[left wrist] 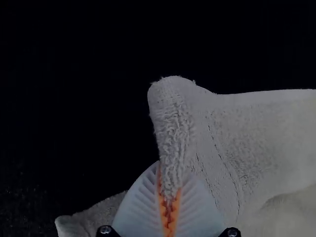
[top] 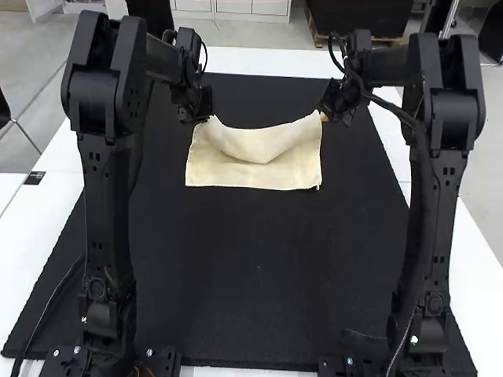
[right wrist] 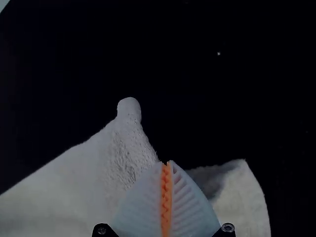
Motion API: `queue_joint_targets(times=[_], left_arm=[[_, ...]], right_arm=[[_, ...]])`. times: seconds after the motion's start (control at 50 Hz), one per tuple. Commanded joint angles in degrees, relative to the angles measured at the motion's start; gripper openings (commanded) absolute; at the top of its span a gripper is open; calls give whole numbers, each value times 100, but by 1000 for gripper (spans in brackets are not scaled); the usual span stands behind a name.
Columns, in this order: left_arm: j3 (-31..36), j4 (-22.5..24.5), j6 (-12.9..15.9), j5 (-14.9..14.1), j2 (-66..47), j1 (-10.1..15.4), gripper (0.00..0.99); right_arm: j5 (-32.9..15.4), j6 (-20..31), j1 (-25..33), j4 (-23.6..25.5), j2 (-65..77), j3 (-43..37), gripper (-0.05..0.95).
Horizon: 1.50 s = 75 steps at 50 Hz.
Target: Fold the towel.
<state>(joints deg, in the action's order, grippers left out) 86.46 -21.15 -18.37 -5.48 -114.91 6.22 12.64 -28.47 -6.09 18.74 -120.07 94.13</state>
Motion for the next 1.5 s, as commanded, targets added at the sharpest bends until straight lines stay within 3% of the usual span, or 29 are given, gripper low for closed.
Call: queue_joint_targets(times=[0.0,0.48,0.76,1.48], left_arm=[[-85,32,-35,-24,329,-68,18],[-858,199,-44,-15,900,-288,18],[-1359,313,-44,-15,1226,-288,18],[-1825,348,-44,-15,1375,-288,18]], right_arm=[[-52,26,64,-64,441,-114,-15],[-52,43,64,-116,994,-887,-15],[-52,43,64,-116,1232,-1221,-15],[-69,17,64,-521,1645,-2162,-13]])
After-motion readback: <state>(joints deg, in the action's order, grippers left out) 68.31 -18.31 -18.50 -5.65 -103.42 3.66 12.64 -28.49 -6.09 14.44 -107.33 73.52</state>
